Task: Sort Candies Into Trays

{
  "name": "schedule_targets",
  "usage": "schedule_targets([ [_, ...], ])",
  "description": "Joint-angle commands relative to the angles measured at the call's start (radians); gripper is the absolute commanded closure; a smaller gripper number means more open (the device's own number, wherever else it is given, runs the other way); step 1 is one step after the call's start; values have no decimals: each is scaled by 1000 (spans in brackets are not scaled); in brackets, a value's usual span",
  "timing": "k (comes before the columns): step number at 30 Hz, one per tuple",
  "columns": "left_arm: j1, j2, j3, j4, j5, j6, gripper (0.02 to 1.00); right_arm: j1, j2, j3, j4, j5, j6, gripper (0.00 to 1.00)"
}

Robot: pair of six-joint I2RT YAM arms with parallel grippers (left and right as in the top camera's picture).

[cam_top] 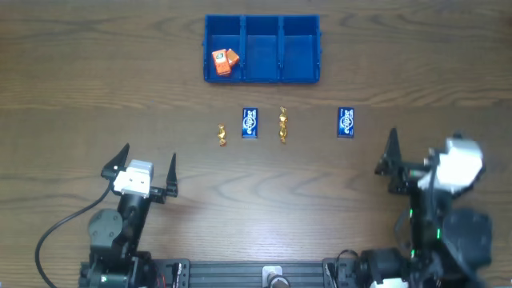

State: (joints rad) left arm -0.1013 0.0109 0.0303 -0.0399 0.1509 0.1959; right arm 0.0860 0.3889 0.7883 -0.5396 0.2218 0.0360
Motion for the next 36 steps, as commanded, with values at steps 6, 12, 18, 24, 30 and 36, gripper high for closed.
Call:
schedule_targets([
  [6, -4, -6, -26, -25, -4, 6, 23, -2, 715, 426, -342, -26, 110, 3],
  [12, -4, -6, -26, -25, -4, 6, 23, -2, 1067, 549, -389, -93, 137, 3],
  [18, -4, -6, -26, -26, -4, 6, 23, -2, 1267, 548, -373, -166, 147, 3],
  [24, -4, -6, -26, -25, -4, 6, 23, 5, 1426, 547, -368, -210, 149, 3],
  [30, -4, -6, -26, -25, -4, 6, 23, 4, 1495, 536, -354, -209, 159, 3],
  [36, -4, -6, -26, -26, -4, 6, 23, 3, 1543, 496, -292, -208, 158, 3],
])
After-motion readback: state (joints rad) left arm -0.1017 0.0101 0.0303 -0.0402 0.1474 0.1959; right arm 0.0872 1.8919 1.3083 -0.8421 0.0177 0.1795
